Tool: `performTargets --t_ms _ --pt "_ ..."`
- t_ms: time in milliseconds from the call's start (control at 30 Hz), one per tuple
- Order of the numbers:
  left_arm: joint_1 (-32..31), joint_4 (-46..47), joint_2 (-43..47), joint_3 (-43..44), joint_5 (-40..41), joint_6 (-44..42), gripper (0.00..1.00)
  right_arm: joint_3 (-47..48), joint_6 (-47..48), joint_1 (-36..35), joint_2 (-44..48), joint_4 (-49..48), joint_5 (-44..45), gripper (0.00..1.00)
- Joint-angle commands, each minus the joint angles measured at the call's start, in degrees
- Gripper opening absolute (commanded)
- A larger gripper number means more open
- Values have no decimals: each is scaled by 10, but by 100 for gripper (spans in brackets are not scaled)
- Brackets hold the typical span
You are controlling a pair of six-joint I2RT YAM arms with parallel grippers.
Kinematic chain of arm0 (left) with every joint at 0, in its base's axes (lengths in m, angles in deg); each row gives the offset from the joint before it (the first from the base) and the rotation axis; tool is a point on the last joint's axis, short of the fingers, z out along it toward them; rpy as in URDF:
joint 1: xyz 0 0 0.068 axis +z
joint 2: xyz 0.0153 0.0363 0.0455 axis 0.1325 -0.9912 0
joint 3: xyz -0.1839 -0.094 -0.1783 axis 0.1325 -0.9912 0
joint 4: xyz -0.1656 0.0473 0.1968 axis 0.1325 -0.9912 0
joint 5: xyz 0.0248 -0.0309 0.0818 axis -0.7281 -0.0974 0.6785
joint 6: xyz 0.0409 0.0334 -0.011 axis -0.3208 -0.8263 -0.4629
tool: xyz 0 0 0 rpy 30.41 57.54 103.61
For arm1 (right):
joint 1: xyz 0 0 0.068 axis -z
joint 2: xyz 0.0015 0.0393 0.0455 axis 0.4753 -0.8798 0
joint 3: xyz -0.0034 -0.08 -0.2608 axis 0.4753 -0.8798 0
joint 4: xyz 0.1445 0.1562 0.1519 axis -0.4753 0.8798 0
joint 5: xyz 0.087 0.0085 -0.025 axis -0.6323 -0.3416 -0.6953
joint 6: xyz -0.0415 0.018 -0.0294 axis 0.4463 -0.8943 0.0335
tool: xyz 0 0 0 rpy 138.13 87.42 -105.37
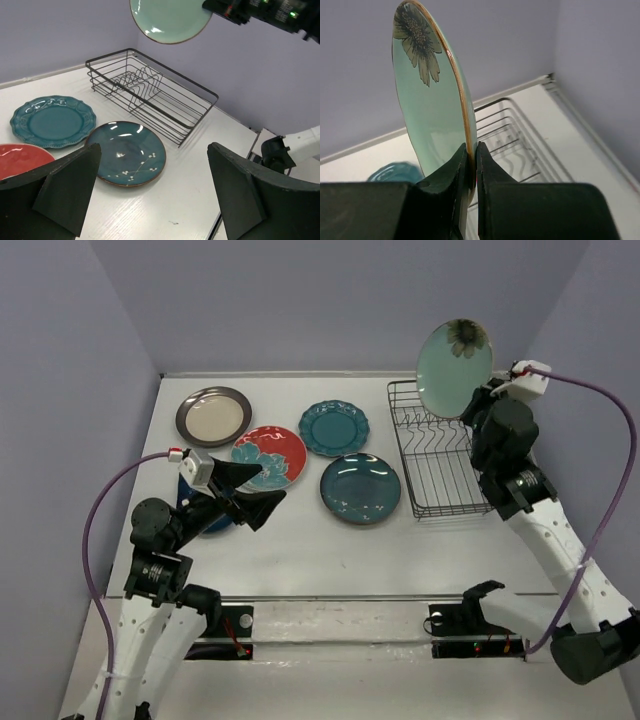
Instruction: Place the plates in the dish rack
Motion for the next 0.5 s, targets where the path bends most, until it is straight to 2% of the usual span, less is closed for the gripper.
performTargets --t_ms 0,33,133,333,467 --pt "-30 8 13 18 -3 -14 99 73 55 121 -40 -54 -8 7" --pt "-36 5 14 18 -1 -16 99 85 54 166 -59 -57 -34 7" --pt "-61 3 14 21 -3 -17 99 102 78 233 -90 -78 -82 7" --pt "-106 -6 19 24 5 -24 99 106 188 260 -152 -117 -135 7" --pt "-127 -13 22 28 10 -30 99 77 205 282 -166 -138 -178 7"
